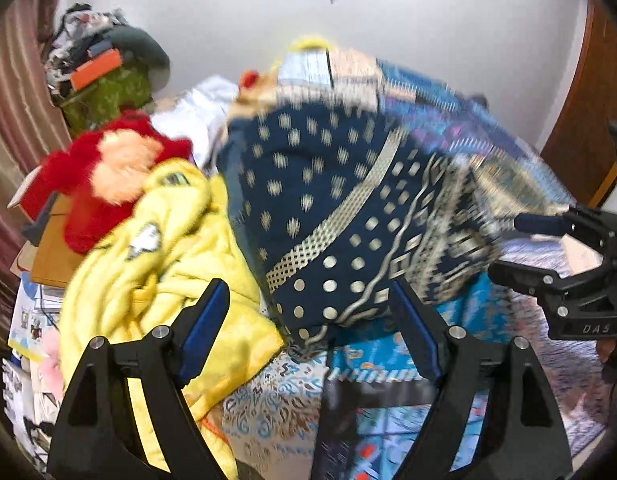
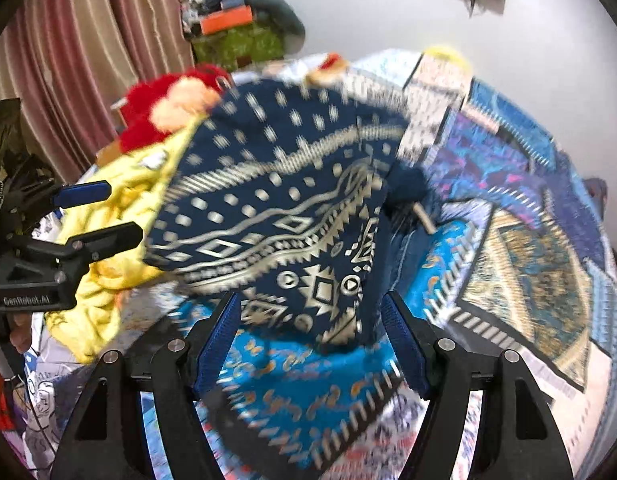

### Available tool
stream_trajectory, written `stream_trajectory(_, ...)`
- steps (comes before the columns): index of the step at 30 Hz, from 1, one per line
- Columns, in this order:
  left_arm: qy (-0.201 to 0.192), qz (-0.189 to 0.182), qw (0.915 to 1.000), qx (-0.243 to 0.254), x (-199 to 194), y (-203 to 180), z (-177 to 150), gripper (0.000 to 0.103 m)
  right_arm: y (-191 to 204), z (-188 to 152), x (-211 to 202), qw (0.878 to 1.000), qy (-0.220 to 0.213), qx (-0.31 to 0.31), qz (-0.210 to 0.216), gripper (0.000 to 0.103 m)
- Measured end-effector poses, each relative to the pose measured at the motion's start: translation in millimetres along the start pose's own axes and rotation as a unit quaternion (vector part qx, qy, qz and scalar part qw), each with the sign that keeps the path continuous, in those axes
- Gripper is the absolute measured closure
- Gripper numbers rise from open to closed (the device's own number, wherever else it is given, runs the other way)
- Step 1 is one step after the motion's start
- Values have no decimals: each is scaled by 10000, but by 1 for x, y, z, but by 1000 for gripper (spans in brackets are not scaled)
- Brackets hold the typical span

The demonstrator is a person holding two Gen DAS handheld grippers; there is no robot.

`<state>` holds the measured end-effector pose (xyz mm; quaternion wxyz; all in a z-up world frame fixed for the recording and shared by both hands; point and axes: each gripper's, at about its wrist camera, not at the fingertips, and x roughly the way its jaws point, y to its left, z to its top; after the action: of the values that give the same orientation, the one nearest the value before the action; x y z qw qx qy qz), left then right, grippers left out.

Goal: Fold large clothes

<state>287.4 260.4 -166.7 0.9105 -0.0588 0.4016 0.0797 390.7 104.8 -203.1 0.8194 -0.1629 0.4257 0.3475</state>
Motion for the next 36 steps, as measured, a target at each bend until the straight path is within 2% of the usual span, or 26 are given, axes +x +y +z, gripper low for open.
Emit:
stream_trajectory(3, -477, -27, 9988, -80, -48, -6, 6, 22, 9, -1, -55, 9984, -560, 46, -24, 33)
stream_trajectory(7, -1309, -90, 9913, -93, -125, -21, 14, 22, 24, -3, -139, 9891, -1468, 102, -24, 33)
stream_trajectory(13, -2547, -62, 9670, 25, -232, -56, 4, 21, 51, -15, -248, 9625, -2708, 175, -25, 33)
stream_trajectory(18, -3225, 49, 9465, 138, -289, -82, -18, 21, 69, -37, -307, 9409, -3380, 209, -21, 33)
stream_trajectory(22, -3452, 87, 9385, 64, -311, -92, -34, 21, 84, -60, -335, 9274, -3729, 228, -188, 33)
stream_trajectory(24, -3516, 115, 9361, 41, -317, -96, -41, 21, 89, -68, -341, 9261, -3760, 262, -175, 33)
stream_trajectory(30, -3499, 162, 9366, 92, -320, -102, -57, 20, 96, -88, -351, 9250, -3773, 309, -335, 32)
stream_trajectory(31, -3493, 180, 9368, 93, -320, -102, -58, 17, 96, -89, -352, 9245, -3780, 330, -363, 29)
stream_trajectory(34, -3505, 172, 9364, 63, -319, -103, -61, 10, 93, -94, -355, 9222, -3816, 460, -423, 9)
stream_trajectory(36, -3494, 181, 9368, 71, -318, -103, -61, 6, 91, -97, -356, 9200, -3854, 526, -488, 7)
